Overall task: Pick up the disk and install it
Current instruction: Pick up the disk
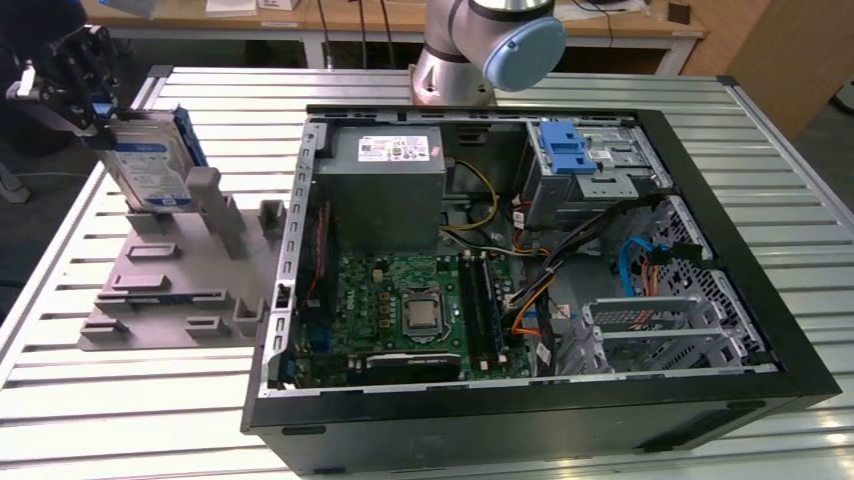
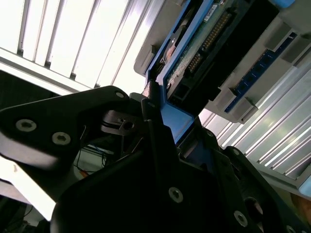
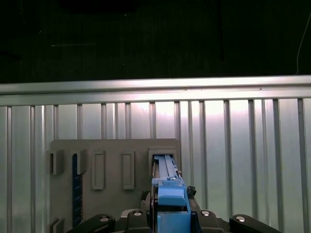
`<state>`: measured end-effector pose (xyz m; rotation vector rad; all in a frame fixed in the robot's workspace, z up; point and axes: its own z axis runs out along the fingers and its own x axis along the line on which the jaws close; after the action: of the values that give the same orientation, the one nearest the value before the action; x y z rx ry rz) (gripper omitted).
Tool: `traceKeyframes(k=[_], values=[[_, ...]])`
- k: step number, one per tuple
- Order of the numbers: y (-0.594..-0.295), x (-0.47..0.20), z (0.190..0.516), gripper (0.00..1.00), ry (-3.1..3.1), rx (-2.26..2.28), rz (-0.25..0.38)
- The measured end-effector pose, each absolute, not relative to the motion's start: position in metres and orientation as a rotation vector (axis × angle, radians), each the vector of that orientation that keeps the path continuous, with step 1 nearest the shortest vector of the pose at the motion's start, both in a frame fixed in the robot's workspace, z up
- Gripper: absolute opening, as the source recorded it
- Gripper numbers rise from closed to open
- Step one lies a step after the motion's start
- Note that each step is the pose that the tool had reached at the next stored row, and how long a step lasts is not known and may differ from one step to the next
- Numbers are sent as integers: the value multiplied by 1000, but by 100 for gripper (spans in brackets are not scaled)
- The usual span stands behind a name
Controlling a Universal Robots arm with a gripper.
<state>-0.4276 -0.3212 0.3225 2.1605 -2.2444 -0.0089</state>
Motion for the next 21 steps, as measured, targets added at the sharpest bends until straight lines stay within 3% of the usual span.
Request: traceKeyframes(k=[21], values=[[-321, -428, 338, 36, -2246, 2163, -14]])
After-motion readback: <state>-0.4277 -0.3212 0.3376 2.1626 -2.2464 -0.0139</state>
